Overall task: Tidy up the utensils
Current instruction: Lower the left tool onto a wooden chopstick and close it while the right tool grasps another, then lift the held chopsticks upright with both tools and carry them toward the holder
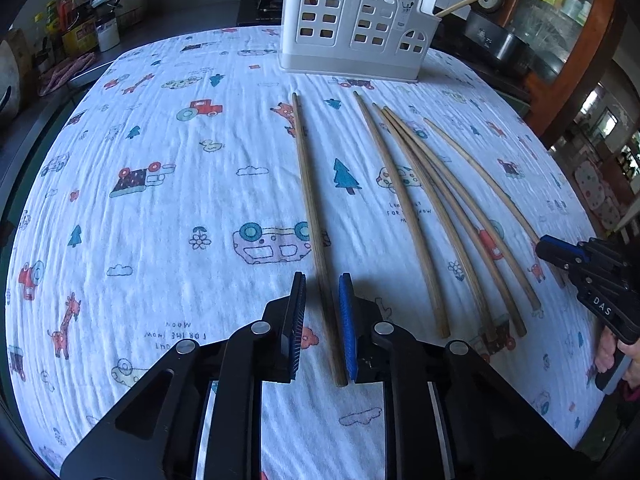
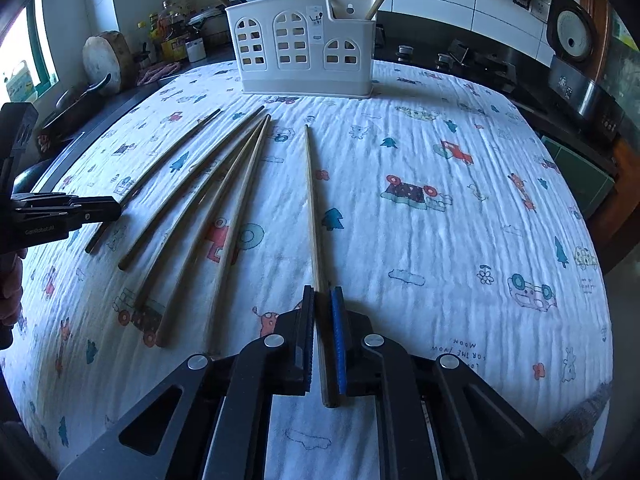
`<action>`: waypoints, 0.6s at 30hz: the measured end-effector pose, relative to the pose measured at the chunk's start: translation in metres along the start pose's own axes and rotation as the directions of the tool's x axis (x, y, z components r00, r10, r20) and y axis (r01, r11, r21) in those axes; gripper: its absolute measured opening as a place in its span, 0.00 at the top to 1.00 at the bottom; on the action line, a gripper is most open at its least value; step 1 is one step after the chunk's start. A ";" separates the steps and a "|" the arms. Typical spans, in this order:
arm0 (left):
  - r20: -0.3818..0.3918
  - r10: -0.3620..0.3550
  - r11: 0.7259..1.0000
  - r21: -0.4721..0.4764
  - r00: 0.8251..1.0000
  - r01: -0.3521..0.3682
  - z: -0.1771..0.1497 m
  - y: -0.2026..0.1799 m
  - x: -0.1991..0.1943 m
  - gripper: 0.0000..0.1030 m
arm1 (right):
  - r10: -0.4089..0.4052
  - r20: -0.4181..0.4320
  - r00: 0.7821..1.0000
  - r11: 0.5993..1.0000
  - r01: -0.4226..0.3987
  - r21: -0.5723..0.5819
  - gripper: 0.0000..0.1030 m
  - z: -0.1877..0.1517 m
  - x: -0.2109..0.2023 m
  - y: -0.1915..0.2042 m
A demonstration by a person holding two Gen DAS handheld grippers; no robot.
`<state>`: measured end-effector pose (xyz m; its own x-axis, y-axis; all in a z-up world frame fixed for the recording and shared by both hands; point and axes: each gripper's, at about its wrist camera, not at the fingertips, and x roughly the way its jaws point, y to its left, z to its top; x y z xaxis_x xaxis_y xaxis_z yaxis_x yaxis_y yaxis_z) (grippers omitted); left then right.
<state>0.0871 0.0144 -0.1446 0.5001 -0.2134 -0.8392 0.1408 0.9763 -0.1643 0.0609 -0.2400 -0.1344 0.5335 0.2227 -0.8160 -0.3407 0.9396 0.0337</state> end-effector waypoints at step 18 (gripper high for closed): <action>0.083 0.049 0.997 0.056 0.995 -0.053 0.023 -0.014 -0.035 0.95 | 0.008 0.104 0.995 1.000 -0.008 0.005 0.92 0.025 -0.043 0.008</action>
<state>0.0874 0.0077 -0.1008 0.5756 -0.1678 -0.8004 0.1616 0.9828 -0.0898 0.0543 -0.2356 -0.0847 0.6082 0.2559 -0.7514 -0.3416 0.9388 0.0432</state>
